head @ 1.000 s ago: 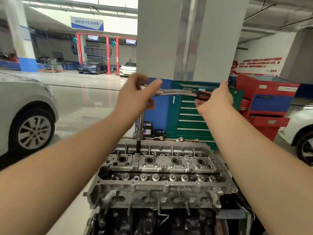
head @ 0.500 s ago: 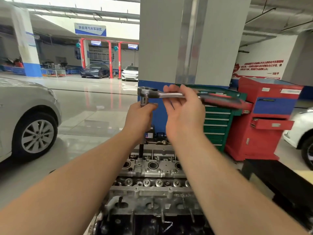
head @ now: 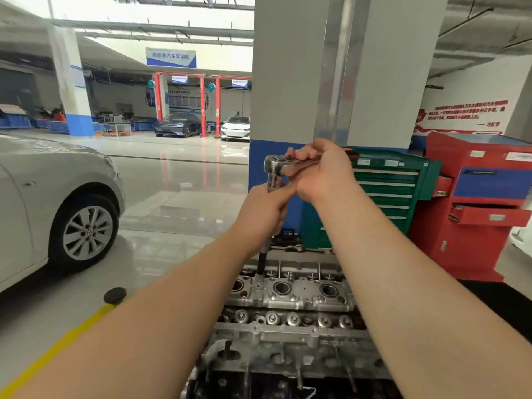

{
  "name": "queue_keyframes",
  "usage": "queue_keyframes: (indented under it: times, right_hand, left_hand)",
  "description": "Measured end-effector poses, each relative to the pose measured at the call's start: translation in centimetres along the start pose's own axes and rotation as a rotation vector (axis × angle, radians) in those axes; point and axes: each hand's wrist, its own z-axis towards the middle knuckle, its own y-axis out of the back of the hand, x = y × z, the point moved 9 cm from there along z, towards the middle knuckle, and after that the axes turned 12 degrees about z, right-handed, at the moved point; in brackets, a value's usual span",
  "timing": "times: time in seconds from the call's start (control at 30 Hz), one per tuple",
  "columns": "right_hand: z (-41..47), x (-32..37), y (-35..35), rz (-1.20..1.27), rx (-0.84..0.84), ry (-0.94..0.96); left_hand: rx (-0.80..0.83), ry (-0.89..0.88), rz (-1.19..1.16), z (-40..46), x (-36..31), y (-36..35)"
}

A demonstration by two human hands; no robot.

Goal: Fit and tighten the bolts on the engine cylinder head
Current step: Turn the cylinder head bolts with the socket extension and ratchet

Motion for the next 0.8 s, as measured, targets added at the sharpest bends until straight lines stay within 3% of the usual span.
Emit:
queue_keyframes:
  times: [0.07, 0.17, 0.23, 0.3, 0.33, 0.4, 0.47, 0.53, 0.6, 0.67, 0.73, 0.8]
  right_hand:
    - [-1.3, 0.1, 0.0, -0.007, 0.033, 0.078]
    - [-5.7, 0.6, 0.6, -0.036, 0.165, 0.394]
    - [-9.9, 1.1, 0.2, -0.296, 0.278, 0.741]
    - [-11.5, 0.4, -1.0, -0.598, 0.415, 0.896]
    - [-11.3, -0.1, -1.7, -0.713, 0.457, 0.880]
    - [-10.8, -0.5, -2.8, -0.848, 0.506, 0.857]
    - [-10.3, 0.3, -3.5, -0.689, 0.529, 0.839]
    - [-7.8, 1.2, -2.4, -0.343, 0.367, 0.639]
    - [-3.7, 1.3, -0.1, -0.021, 0.075, 0.338]
    - [-1.7, 0.9, 0.7, 0.080, -0.093, 0.123]
    - [-1.8, 0.8, 0.8, -0.041, -0.103, 0.154]
    - [-4.0, 0.9, -0.1, -0.332, 0.015, 0.367]
  left_hand:
    - [0.001, -0.008, -0.028, -0.1, 0.1, 0.5]
    - [-0.056, -0.008, -0.065, -0.2, 0.4, 1.7]
    - [-0.114, -0.059, -0.001, -0.8, -0.5, 1.4]
    - [-0.208, -0.237, 0.025, -2.3, -2.6, 0.6]
    - [-0.252, -0.279, 0.047, -2.9, -2.9, 0.3]
    - [-0.281, -0.173, 0.155, -2.8, -1.8, 0.7]
    - [-0.348, 0.043, 0.223, -1.9, 0.6, 2.4]
    - [-0.255, 0.112, 0.063, -1.5, 2.1, 2.5]
    - [-0.075, 0.078, 0.018, -1.0, 2.2, 1.1]
    - [0.106, 0.041, 0.015, -0.9, 2.1, -0.2]
    - [0.180, 0.046, -0.021, -0.3, 2.7, -0.1]
    - [0.128, 0.049, -0.059, -0.1, 3.1, 0.4]
